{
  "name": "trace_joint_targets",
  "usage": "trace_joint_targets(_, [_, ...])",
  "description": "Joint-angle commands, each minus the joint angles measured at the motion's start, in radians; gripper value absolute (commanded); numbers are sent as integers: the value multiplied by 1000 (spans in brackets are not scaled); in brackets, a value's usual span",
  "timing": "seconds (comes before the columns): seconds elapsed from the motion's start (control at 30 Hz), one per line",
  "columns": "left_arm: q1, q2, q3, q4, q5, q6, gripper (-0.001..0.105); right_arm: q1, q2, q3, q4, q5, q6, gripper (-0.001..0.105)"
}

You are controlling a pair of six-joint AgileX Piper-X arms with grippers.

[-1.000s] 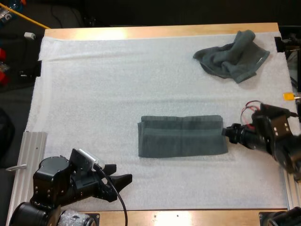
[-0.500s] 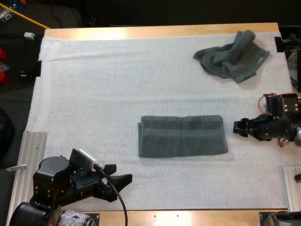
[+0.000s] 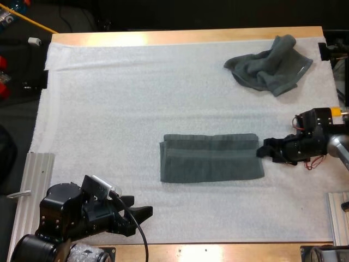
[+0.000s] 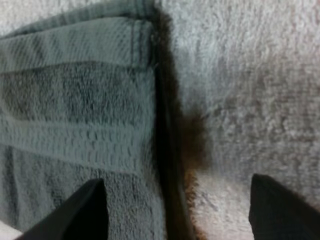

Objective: Pick towel from pile, fold and stack

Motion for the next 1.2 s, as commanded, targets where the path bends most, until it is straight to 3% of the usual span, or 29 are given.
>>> trace_joint_targets(0.0, [-1, -1, -6, 9, -2, -10, 65, 9, 5, -7, -18, -22, 11, 59])
trace_joint_targets(0.37, [-1, -1, -6, 26, -2, -16, 65, 200, 68, -7, -145, 13, 203, 59])
trace_joint_targets(0.5, [-1, -1, -6, 26, 5, -19, 65, 252, 75, -7, -160, 43, 231, 58])
trace_joint_targets(0.57, [-1, -1, -6, 26, 7, -21, 65, 262, 75, -7, -153, 80, 231, 52])
trace_joint_targets(0.7, [-1, -1, -6, 26, 7, -21, 65, 261, 73, -7, -90, 159, 228, 29])
trace_joint_targets(0.83, [-1, -1, -6, 26, 7, -21, 65, 260, 40, -7, -16, 290, 174, 1])
trace_joint_targets(1.17, [-1, -1, -6, 26, 7, -21, 65, 260, -105, -70, 212, 758, -77, 0])
